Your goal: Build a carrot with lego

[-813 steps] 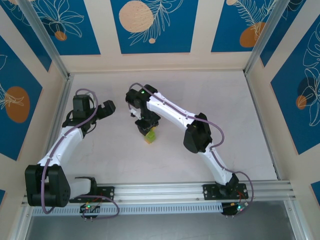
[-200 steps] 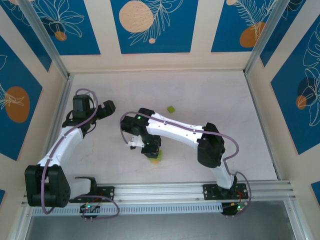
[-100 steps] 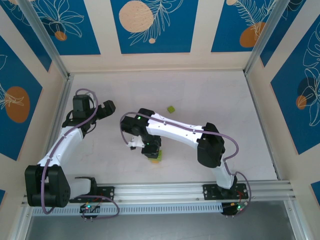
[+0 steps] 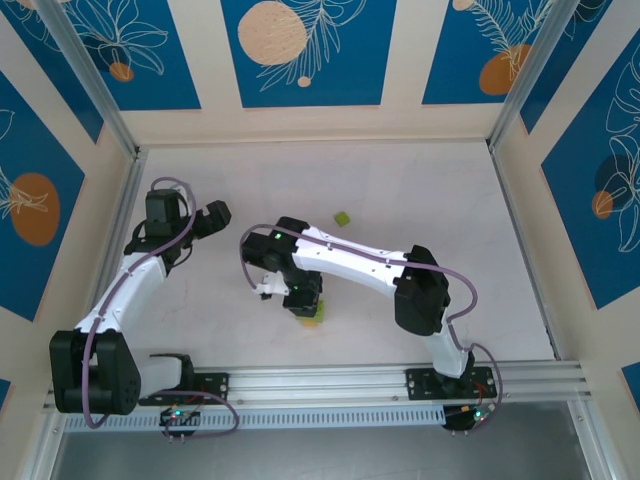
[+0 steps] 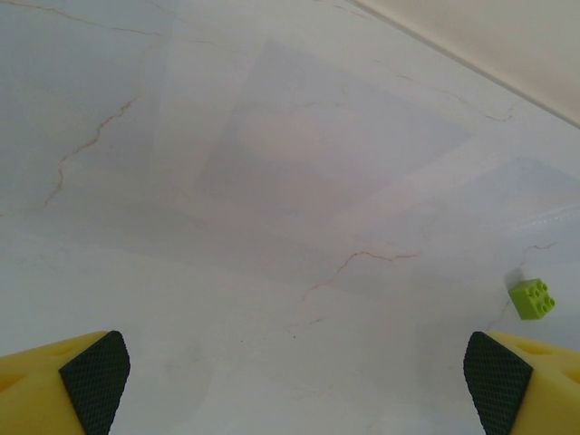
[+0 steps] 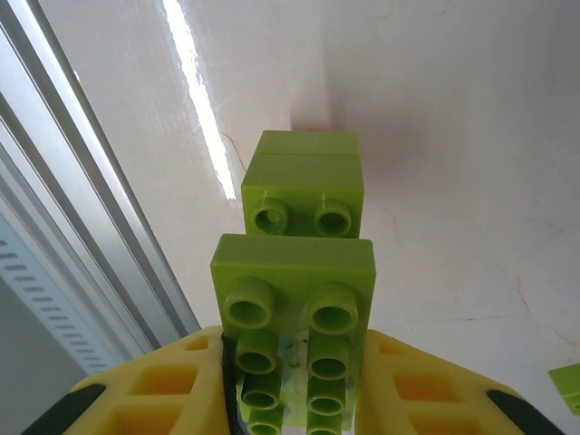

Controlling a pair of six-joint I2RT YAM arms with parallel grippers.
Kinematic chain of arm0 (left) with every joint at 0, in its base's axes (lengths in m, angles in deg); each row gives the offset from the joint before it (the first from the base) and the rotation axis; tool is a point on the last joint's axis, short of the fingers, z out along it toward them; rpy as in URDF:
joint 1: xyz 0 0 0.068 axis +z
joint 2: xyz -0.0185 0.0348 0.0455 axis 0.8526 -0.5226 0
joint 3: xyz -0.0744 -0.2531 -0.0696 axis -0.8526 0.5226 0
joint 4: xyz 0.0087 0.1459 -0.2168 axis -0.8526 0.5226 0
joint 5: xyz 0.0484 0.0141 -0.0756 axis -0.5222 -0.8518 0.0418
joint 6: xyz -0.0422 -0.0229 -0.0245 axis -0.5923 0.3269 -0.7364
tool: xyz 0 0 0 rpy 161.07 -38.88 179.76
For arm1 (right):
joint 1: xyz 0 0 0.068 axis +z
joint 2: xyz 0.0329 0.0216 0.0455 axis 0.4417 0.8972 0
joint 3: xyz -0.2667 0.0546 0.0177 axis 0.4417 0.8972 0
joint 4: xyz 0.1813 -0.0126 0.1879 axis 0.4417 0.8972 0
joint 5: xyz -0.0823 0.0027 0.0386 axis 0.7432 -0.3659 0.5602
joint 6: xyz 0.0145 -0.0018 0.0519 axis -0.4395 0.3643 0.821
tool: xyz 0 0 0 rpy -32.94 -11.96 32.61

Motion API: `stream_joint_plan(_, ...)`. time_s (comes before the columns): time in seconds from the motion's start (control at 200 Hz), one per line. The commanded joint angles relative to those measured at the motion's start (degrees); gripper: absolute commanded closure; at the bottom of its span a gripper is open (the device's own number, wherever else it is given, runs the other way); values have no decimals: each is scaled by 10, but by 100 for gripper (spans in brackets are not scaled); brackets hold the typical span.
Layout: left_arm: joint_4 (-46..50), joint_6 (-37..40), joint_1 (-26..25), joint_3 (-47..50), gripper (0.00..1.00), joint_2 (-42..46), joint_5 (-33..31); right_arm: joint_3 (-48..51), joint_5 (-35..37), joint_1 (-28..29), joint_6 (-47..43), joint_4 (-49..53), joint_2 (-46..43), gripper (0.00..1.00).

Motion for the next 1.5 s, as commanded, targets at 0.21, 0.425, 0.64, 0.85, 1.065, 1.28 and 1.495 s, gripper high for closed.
stream_joint_plan(0.21,3,9,6,-9,3,3,-6,8,-3,9,-28,1,15,68)
stream_joint_plan(0.425,2,9,6,-9,3,3,-6,10,-7,10,-30,-1,21,68)
stream_joint_plan(0.64,2,9,6,-8,3,5,-6,7,-6,10,-30,-1,24,67)
stream_joint_plan(0.85,1,9,6,-8,3,4,-6,8,3,11,-28,-5,16,53)
stream_joint_plan(1.065,1,9,6,-8,3,4,-5,-1,8,12,-25,-8,1,40)
stream_joint_plan(1.28,0,9,6,-6,3,3,-5,-17,56,11,-14,-19,-35,35)
stream_joint_plan(1.495,-5,10,6,-4,3,4,-3,-34,136,6,20,-74,-128,33)
